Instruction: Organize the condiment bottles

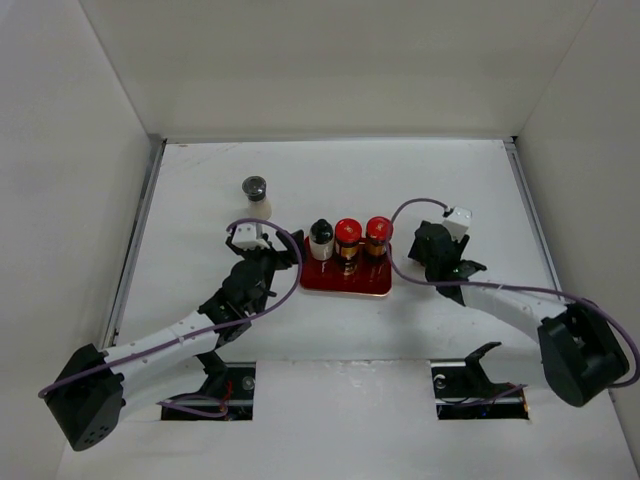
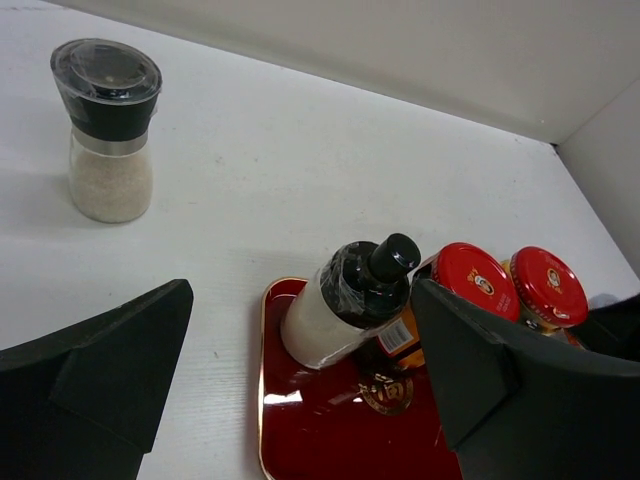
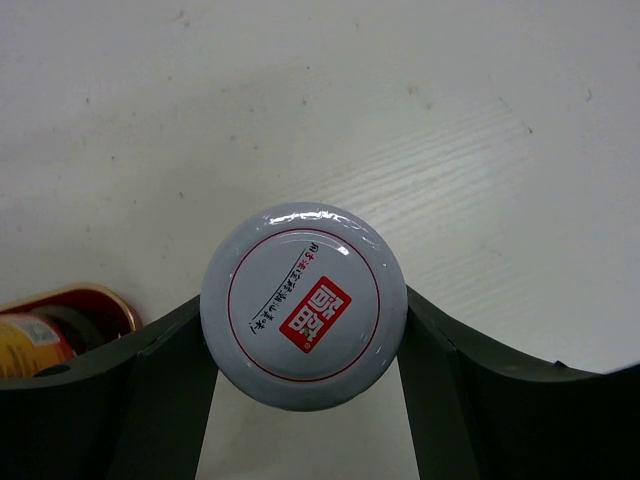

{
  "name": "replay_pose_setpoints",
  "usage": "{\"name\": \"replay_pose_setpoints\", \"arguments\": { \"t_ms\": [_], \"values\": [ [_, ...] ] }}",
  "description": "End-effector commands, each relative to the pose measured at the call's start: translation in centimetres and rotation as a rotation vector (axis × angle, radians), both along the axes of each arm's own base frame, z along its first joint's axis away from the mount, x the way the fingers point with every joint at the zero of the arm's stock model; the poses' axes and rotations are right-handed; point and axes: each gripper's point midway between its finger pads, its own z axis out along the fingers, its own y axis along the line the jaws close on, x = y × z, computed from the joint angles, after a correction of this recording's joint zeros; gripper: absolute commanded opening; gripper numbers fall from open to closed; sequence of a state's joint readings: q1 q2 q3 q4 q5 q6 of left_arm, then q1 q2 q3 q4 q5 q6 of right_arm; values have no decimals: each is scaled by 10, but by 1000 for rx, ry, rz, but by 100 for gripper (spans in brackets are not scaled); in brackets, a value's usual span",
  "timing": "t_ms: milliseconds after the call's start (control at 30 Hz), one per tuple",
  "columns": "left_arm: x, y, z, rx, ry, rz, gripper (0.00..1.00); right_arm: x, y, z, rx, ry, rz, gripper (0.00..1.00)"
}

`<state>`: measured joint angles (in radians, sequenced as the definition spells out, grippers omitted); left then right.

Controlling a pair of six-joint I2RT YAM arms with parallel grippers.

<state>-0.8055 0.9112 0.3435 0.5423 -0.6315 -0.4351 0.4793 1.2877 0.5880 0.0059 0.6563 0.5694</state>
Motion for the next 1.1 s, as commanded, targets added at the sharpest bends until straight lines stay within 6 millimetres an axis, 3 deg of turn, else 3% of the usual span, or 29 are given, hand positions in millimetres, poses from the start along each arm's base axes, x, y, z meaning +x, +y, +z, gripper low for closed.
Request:
{"name": "replay_pose_setpoints", "arguments": {
  "t_ms": [0,133,233,467,533,900,1067],
  "values": [
    [1,2,14,-42,-34,9,93,-6,12,43,64,-152,7,56],
    [5,13,12,-28,-19,38,93,-36,29,59,79,-178,90,56],
    [10,23,9,-21,-10,69,93,-54,47,59,97,-166,161,56],
    [19,37,4,3,15,123,93,-75,139,84,152,-200,418,57],
    [22,44,2,18,34,147,93,-75,156,86,129,-202,451,57],
    [39,60,1,30,76,224,94,-51,182,63,-8,-202,448,60],
    [54,72,-4,64,123,278,95,-51,182,49,-55,-179,439,89]
  ]
}}
